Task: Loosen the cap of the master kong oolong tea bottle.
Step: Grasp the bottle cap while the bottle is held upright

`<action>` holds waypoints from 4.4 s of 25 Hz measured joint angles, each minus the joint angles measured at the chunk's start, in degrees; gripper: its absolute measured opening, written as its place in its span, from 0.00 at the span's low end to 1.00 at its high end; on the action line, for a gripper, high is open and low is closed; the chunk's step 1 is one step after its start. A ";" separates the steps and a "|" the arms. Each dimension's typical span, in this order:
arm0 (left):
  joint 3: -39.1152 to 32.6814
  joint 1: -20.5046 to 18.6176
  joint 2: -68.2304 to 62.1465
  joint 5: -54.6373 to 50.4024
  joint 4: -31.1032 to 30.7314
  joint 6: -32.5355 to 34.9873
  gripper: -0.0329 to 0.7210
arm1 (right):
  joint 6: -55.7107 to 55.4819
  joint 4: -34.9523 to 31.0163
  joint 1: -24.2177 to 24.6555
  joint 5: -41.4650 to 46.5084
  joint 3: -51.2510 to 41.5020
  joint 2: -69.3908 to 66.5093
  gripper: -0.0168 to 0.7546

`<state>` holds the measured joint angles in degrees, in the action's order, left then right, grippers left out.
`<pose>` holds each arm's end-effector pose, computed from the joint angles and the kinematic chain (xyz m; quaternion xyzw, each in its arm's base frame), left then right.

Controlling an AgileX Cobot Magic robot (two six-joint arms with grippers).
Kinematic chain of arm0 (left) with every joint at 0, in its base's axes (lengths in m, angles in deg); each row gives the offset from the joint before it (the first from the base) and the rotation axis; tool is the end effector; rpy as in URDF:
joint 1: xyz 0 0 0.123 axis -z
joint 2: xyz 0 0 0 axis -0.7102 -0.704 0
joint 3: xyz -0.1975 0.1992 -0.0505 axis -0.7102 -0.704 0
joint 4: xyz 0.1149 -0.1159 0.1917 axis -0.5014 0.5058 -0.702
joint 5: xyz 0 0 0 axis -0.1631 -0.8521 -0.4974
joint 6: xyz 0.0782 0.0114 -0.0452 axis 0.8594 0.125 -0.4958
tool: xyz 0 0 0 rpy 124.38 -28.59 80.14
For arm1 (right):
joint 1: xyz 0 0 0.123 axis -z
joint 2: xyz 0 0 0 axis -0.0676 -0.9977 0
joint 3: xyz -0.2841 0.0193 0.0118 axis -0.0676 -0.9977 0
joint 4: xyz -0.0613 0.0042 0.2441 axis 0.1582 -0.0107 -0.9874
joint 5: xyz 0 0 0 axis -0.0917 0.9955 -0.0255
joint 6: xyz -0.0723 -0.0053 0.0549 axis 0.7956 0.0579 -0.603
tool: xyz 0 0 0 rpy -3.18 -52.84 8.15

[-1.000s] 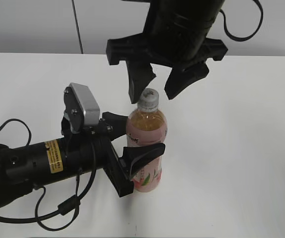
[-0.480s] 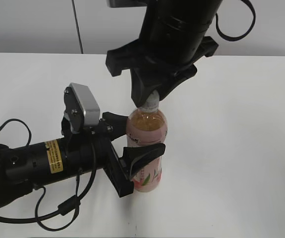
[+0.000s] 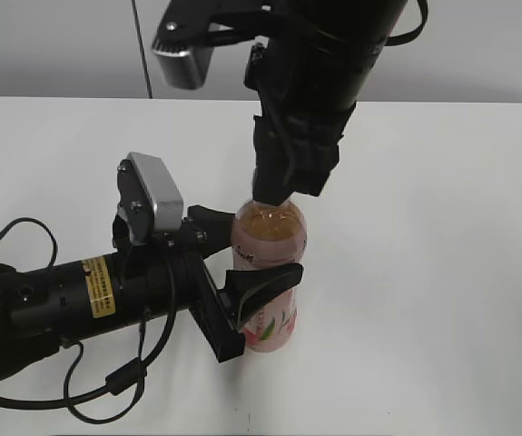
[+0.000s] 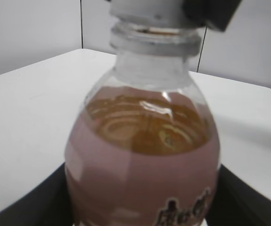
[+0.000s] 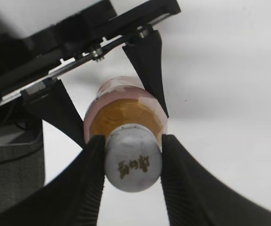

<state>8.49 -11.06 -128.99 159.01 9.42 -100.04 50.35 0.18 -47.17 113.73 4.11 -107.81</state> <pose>0.2167 -0.2064 0.1219 0.3984 0.6420 -0.3783 0.5348 0.2633 0.2666 0.3058 -0.7052 0.6918 0.0694 0.1393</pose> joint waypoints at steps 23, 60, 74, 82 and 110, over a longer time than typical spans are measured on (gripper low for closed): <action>0.00 0.00 0.00 0.00 0.05 0.00 0.63 | 12.80 -1.58 0.05 0.00 0.00 0.00 0.56; 0.00 0.00 0.00 0.00 0.11 -0.04 0.63 | -68.32 2.06 0.05 0.27 -0.71 1.97 0.60; 0.00 0.00 0.00 0.00 0.11 -0.04 0.63 | -64.39 0.51 0.00 0.07 -0.71 -0.01 0.38; 0.00 0.00 0.00 0.00 0.00 -0.04 0.63 | -34.31 0.51 0.00 0.03 -0.71 -0.01 0.38; 0.00 0.00 0.00 0.25 -0.32 0.16 0.63 | 30.69 -6.90 0.07 0.22 1.07 5.47 0.38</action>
<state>8.49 -11.06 -128.99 159.26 9.10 -99.87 81.04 -6.72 -47.10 113.95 5.18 -102.34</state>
